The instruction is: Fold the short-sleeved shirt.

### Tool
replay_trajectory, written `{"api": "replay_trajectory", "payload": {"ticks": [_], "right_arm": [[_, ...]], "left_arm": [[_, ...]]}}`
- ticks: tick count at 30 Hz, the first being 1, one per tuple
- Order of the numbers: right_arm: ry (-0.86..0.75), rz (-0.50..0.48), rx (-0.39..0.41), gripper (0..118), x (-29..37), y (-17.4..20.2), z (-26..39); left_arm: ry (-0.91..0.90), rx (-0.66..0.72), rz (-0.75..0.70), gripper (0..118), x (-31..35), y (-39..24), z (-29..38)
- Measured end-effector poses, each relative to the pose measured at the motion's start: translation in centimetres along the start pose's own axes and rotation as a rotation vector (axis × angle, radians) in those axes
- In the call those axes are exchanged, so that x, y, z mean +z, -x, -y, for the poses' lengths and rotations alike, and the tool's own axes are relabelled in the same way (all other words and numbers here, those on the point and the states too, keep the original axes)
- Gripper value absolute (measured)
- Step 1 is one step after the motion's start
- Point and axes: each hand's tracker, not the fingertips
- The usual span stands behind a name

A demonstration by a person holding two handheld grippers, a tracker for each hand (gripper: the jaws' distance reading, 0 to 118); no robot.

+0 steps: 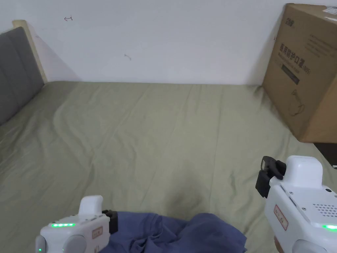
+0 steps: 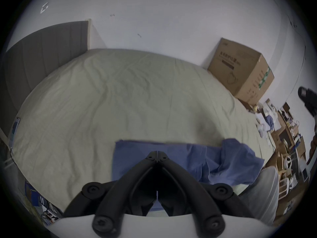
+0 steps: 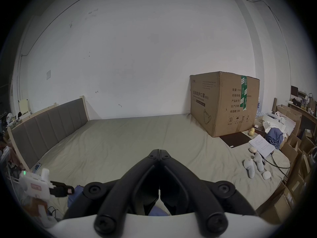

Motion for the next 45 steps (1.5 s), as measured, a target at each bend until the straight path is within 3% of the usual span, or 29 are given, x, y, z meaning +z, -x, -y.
{"api": "replay_trajectory", "payload": {"ticks": [8, 14, 18, 27, 31, 32, 34, 35, 36, 43, 45], "right_arm": [[0.036, 0.024, -0.002, 0, -0.4, -1.1, 0.9], [0.047, 0.039, -0.006, 0, -0.2, -1.7, 1.3], [0.044, 0.036, -0.003, 0, 0.0, -1.6, 1.3], [0.014, 0.017, 0.004, 0, 0.8, -0.9, 0.3], [0.002, 0.008, 0.004, 0, 0.7, -0.3, 0.1], [0.000, 0.005, 0.000, 0, 0.6, -0.2, 0.0], [-0.003, 0.001, -0.005, 0, 0.5, 0.0, -0.1], [-0.004, 0.000, -0.004, 0, 0.4, 0.1, -0.2], [-0.005, 0.000, -0.003, 0, 0.3, 0.2, -0.1], [0.019, -0.022, 0.022, 0, -0.5, 0.7, 0.5], [0.026, -0.024, 0.026, 0, -0.7, 0.8, 0.7]], "left_arm": [[0.184, -0.096, 0.074, 0, -6.0, -6.1, 4.7], [0.165, -0.153, 0.043, 0, -6.8, -9.0, 5.9], [0.170, -0.109, 0.068, 0, -5.9, -7.9, 5.0], [-0.033, 0.037, 0.212, 1, 2.7, -2.5, -0.3], [0.023, 0.162, 0.278, 13, 3.8, 2.0, -2.1], [0.044, 0.192, 0.291, 21, 3.7, 3.2, -2.2], [0.085, 0.235, 0.313, 60, 3.1, 4.7, -2.1], [0.100, 0.271, 0.314, 89, 2.4, 5.5, -1.6], [0.103, 0.298, 0.319, 100, 1.9, 6.2, -1.0], [0.201, 0.393, 0.245, 102, -1.9, 9.5, 1.2], [0.210, 0.394, 0.229, 95, -2.8, 9.9, 1.6]]}}
